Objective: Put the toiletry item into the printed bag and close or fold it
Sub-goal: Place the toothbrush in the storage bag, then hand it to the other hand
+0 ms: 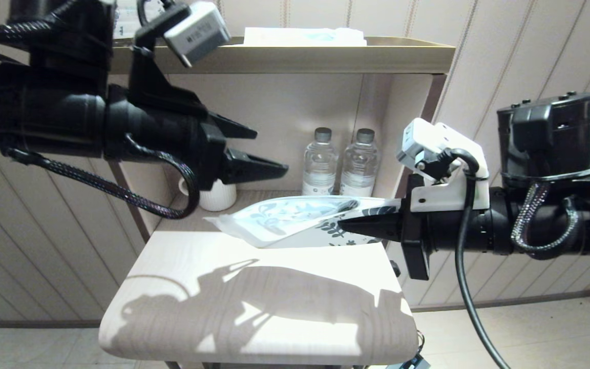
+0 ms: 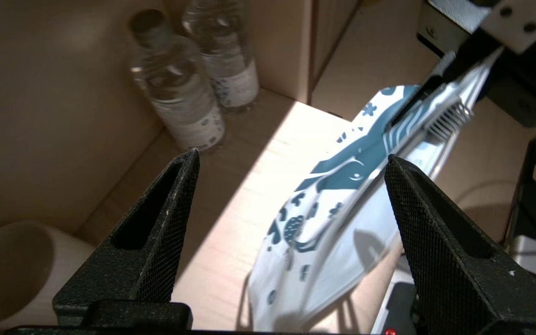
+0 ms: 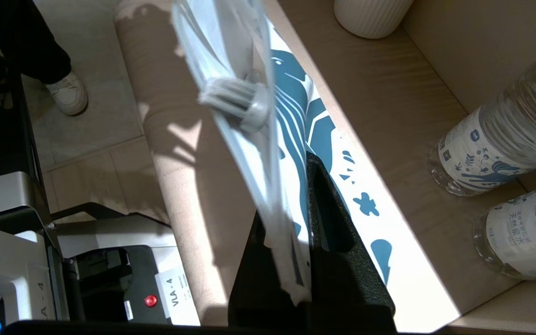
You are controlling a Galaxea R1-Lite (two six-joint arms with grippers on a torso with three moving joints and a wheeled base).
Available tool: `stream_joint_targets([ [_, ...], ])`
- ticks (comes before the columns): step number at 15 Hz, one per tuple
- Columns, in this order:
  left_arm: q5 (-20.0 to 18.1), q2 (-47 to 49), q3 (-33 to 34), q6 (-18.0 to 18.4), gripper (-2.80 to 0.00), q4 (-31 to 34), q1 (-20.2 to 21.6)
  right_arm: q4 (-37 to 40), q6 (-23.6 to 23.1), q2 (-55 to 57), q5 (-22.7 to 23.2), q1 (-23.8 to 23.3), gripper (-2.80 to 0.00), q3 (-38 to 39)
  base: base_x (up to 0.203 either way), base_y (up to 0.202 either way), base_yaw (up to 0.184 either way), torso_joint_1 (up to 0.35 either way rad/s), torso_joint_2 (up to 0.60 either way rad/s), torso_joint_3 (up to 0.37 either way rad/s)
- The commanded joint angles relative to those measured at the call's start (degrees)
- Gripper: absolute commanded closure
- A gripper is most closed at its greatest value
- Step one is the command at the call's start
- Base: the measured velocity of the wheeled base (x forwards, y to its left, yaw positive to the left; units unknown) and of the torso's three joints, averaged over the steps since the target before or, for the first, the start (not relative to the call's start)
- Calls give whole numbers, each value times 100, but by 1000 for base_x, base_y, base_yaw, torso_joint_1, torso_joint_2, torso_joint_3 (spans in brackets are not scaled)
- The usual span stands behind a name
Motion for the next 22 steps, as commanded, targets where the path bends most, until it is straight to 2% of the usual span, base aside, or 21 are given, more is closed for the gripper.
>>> stream_joint_targets([
  [1,-51,-312,-157,-79,-280,128,276,5,-14,23,25,2,0,-10,0,0,0,0,0,0],
  [3,-195,-551,-70,-102,-280,522,520,14,-5,5,25,-7,0,-15,0,0,0,0,0,0],
  [5,-374,-733,426,-105,-280,769,915,30,2,-13,25,-42,0,-1,0,0,0,0,0,0],
  [7,-834,-877,958,-103,-280,812,1413,31,75,-12,33,-42,0,-16,0,0,0,0,0,0],
  [10,-1511,-1163,1749,-81,-280,755,1988,23,633,-12,28,-46,0,-138,0,0,0,0,0,0],
  [13,-2208,-1271,2387,-82,-280,65,2374,22,948,-21,42,-51,0,-203,0,0,0,0,0,0],
  [15,-2449,-1261,2789,-81,-280,-586,2409,31,1078,-30,143,-7,0,-224,0,0,0,0,0,0],
  [17,-2643,-1183,3041,-94,-280,-1270,2414,32,1346,-30,440,1,0,-273,0,0,0,0,0,0],
  [20,-3105,-1131,3182,-45,-280,-1645,2408,160,1749,-21,904,-18,0,-377,0,0,0,0,0,0],
  [22,-3293,-1131,3170,-35,-280,-1754,2394,189,1779,-7,1041,-51,0,-388,0,0,0,0,0,0],
])
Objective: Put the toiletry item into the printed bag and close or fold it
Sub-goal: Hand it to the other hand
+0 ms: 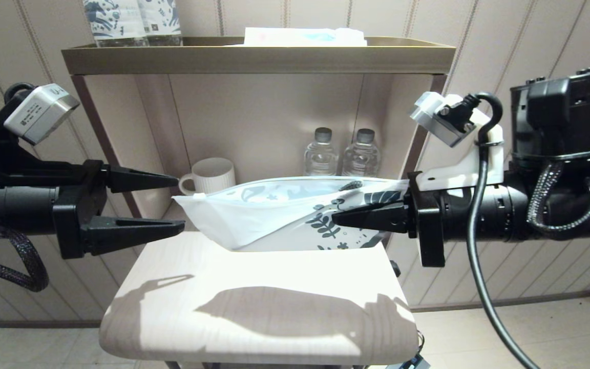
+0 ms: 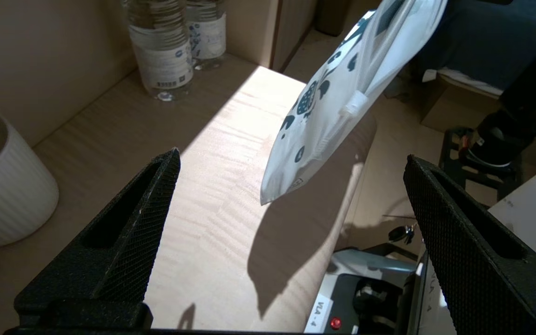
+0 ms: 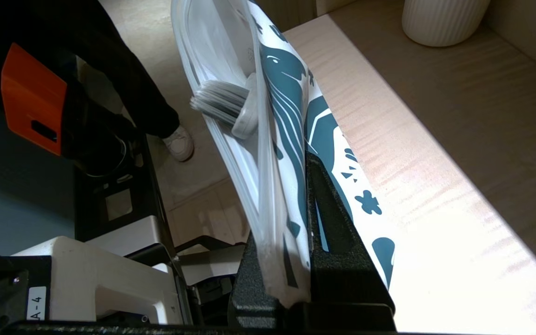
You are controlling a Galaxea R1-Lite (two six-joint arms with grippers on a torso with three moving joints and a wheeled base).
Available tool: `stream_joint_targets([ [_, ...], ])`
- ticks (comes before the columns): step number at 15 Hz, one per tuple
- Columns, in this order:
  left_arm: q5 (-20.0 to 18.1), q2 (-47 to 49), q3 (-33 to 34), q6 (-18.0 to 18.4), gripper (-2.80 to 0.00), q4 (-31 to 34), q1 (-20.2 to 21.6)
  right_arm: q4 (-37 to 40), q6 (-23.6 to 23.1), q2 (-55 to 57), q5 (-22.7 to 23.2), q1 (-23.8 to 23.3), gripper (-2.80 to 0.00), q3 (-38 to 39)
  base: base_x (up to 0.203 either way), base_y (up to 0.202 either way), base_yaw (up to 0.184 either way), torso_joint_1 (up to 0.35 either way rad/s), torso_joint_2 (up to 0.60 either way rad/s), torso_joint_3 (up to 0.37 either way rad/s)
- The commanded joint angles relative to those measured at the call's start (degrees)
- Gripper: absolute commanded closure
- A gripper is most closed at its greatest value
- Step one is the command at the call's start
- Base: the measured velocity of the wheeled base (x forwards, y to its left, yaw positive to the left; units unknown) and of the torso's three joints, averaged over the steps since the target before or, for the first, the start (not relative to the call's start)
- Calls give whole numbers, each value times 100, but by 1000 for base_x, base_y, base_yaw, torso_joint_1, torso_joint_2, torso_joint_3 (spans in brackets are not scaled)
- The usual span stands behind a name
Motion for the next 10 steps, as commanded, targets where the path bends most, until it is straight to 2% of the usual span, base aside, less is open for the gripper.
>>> stream_joint_targets([
  [1,-175,32,-5,12,-280,-6,-22,-4,-1,39,45,-12,0,-19,0,0,0,0,0,0],
  [4,-319,62,29,84,-280,-8,-330,-11,-1,136,105,40,0,-113,0,0,0,0,0,0],
  [6,-338,141,54,408,-280,14,-594,-4,-1,195,201,40,0,-150,0,0,0,0,0,0],
  [10,-329,345,-86,617,-280,158,-1127,-13,-1,249,255,40,0,-142,0,0,0,0,0,0],
])
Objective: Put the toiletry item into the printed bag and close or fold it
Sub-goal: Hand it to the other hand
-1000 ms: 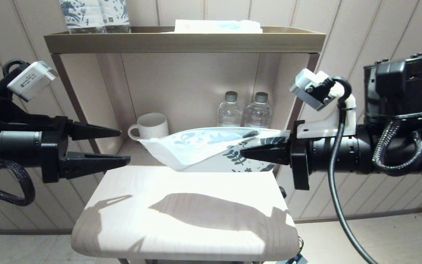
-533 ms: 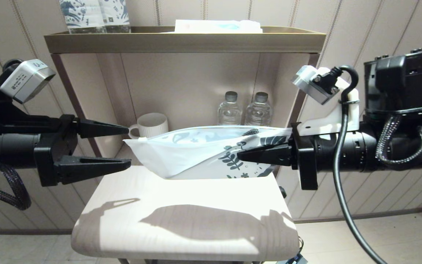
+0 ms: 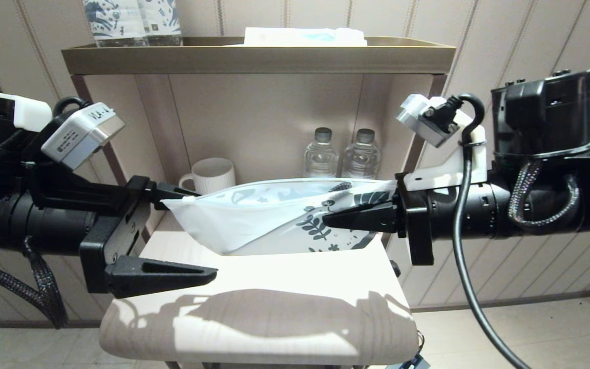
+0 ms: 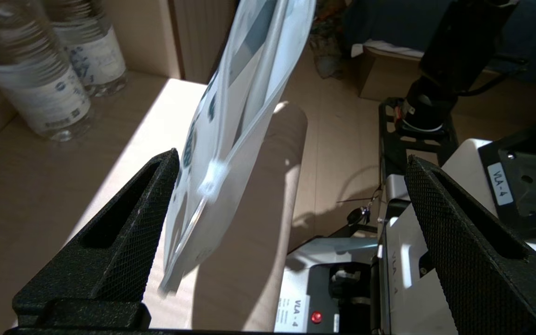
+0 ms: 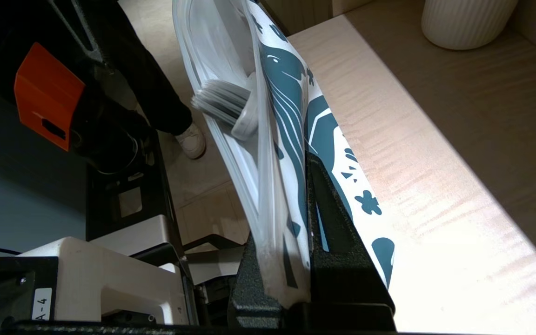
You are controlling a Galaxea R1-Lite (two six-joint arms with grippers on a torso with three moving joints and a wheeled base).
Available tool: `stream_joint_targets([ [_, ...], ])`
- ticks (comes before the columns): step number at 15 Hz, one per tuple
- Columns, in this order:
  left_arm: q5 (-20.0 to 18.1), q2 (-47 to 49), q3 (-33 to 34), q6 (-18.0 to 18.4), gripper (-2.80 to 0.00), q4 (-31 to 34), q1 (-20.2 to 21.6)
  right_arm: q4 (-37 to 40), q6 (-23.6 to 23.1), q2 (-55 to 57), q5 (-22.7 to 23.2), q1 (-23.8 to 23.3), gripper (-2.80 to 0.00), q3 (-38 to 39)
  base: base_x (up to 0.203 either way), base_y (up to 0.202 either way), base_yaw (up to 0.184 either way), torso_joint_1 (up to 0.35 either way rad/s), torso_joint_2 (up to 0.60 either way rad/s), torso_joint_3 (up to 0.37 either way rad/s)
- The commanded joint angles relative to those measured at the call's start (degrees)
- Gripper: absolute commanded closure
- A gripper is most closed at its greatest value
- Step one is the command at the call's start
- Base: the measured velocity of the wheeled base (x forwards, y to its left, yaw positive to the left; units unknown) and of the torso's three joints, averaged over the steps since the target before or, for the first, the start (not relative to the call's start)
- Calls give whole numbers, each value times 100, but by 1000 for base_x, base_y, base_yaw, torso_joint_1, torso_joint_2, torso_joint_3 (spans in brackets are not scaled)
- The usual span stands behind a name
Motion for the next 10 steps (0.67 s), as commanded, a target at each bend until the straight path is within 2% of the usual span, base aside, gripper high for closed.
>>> stream_joint_targets([
  [1,-13,153,-121,27,-280,35,-126,-16,-4,42,73,2,0,-1,0,0,0,0,0,0],
  [4,56,259,-284,248,-280,319,-138,-34,-13,42,97,2,0,8,0,0,0,0,0,0],
  [8,153,283,-371,1019,-280,1044,-97,-25,-13,7,97,2,0,16,0,0,0,0,0,0],
  [10,221,302,-542,1044,-280,1165,-102,-34,-22,-2,105,2,0,16,0,0,0,0,0,0],
])
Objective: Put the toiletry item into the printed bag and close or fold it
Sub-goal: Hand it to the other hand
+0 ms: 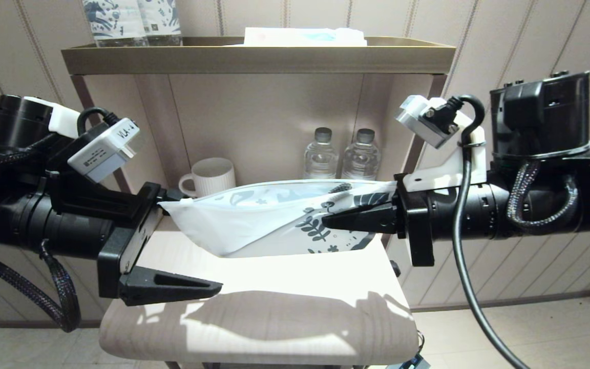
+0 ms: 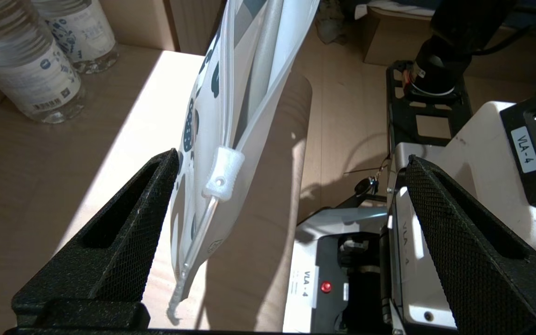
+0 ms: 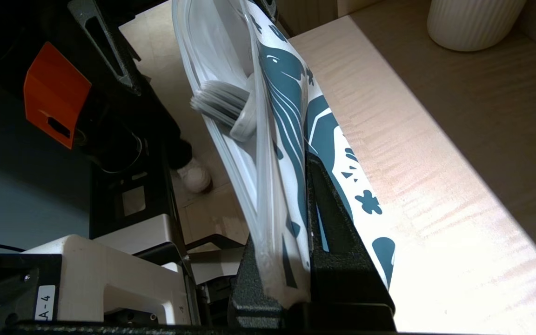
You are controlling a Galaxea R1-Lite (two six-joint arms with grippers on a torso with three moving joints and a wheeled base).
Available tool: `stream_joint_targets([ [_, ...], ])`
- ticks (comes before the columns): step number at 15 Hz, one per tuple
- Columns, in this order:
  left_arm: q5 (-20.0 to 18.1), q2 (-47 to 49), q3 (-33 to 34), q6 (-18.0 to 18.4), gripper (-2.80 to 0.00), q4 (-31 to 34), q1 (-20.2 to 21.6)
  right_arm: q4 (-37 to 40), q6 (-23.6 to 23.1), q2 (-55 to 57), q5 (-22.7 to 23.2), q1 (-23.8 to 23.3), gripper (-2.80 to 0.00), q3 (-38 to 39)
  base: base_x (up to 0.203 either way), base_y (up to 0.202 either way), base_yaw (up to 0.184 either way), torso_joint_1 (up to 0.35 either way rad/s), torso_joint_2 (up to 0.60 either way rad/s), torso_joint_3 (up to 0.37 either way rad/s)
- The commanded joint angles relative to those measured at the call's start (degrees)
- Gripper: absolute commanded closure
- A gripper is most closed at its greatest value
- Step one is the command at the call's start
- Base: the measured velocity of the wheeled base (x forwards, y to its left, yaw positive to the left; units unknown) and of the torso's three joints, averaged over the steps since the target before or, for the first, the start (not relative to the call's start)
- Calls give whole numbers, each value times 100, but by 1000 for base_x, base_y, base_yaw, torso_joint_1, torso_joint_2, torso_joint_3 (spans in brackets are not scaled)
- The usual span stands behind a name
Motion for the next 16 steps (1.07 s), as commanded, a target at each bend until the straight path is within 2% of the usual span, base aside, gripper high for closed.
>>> stream_joint_targets([
  [1,-28,49,-107,21,-280,44,1,-7,-6,-18,24,2,0,10,0,0,0,0,0,0],
  [6,-28,179,-177,21,-280,35,-6,2,-6,-53,103,2,0,19,0,0,0,0,0,0],
  [7,-28,172,-177,21,0,35,-8,2,-6,-53,112,2,0,19,0,0,0,0,0,0],
  [16,-28,163,-151,21,0,44,-16,-7,-6,-53,112,10,0,37,0,0,0,0,0,0],
])
